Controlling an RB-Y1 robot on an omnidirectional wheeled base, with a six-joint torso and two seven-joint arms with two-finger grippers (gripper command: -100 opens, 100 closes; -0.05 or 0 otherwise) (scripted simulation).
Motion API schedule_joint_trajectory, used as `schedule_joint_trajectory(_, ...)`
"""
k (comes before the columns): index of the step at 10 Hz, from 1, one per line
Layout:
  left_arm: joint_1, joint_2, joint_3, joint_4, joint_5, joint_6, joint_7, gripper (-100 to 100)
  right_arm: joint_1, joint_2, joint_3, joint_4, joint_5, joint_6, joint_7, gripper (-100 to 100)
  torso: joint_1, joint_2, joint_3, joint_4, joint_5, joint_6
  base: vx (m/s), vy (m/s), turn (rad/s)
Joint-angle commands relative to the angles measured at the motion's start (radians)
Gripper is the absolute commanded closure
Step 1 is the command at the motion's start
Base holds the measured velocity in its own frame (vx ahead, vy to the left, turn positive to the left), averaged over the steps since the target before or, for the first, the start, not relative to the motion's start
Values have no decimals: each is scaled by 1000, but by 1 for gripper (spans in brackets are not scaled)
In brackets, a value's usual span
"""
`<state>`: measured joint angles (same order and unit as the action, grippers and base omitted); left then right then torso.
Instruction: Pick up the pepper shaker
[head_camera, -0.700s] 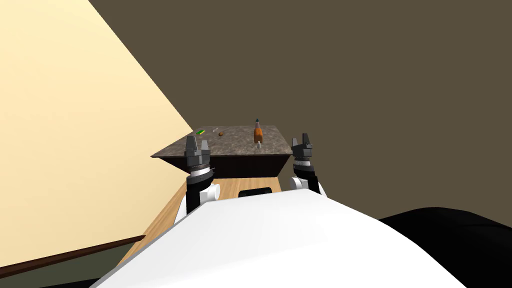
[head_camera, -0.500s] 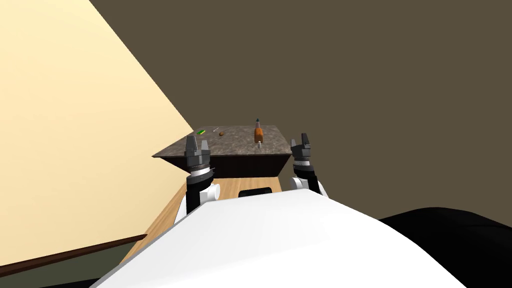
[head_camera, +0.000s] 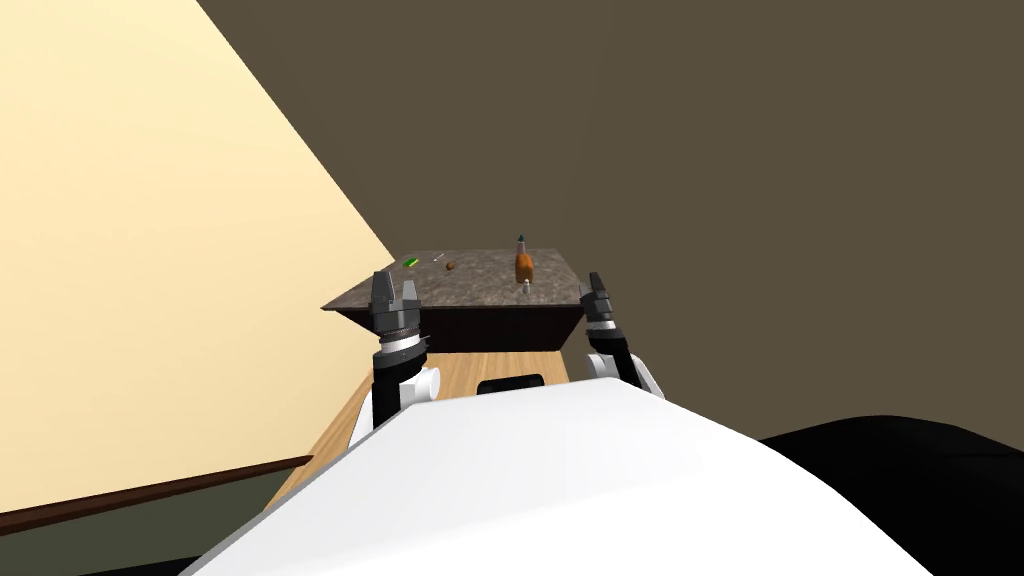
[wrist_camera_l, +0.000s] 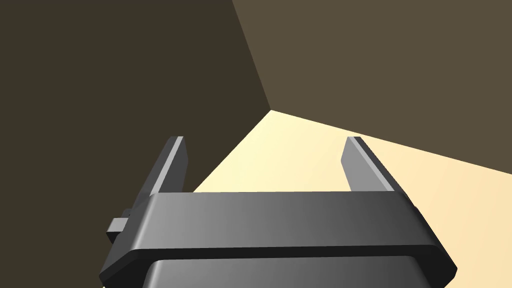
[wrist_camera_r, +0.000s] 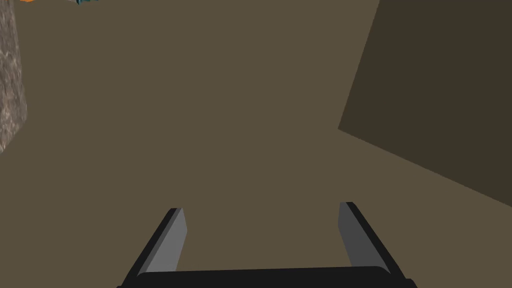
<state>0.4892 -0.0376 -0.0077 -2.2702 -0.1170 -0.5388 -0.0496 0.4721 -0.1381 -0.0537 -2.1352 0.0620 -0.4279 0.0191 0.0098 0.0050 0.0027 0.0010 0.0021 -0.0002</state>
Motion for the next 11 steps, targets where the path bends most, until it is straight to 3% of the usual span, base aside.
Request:
schedule_joint_trajectory(1, 0, 0, 0, 0, 0, 0, 0, 0, -7, -13, -10, 29, 12, 9, 17, -100, 0, 0, 0, 0, 0, 0, -67, 140, 11)
schedule_joint_trajectory(11, 0, 0, 0, 0, 0, 0, 0, 0, -115, -68, -109, 299, 139, 88, 167, -100, -2, -1, -1, 0, 0, 0, -45, 146, 27)
